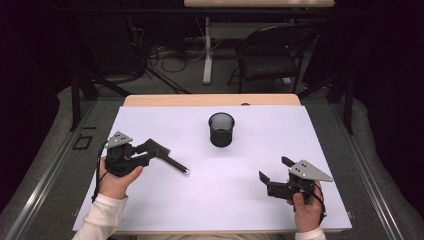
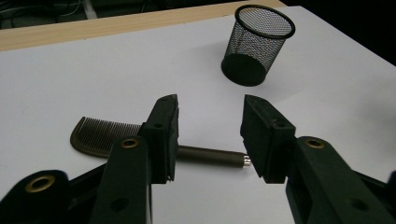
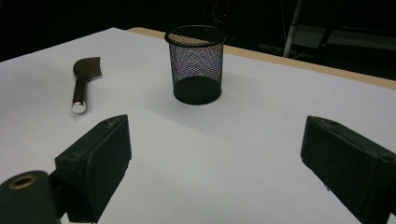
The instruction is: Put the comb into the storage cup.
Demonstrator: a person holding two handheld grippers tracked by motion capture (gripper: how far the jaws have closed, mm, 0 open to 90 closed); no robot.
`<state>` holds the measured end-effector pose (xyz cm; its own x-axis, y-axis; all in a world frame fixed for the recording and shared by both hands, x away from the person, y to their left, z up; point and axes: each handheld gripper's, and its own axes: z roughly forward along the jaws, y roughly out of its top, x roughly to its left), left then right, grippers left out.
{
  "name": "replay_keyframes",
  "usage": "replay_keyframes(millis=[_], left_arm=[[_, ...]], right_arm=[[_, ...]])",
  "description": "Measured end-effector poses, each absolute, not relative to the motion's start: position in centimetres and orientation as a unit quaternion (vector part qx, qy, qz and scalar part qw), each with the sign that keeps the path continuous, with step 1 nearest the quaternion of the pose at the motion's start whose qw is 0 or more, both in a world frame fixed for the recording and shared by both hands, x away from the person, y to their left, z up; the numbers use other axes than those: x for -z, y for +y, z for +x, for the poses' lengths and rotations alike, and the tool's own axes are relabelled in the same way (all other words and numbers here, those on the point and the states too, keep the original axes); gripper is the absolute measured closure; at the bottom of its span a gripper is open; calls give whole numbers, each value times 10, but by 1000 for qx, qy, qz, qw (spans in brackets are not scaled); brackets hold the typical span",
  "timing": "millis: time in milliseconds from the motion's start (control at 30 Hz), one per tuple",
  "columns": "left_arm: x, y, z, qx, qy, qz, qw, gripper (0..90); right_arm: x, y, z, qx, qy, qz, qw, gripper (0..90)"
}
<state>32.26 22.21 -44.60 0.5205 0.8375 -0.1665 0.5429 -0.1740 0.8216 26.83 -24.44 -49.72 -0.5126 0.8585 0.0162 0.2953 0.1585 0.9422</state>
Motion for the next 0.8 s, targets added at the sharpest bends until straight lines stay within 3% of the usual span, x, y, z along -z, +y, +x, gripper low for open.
replay_keyframes(millis=[800], left_arm=[[455, 202, 348, -158, 484, 748, 427, 682]], right_arm=[[501, -244, 270, -501, 711, 407, 279, 88]])
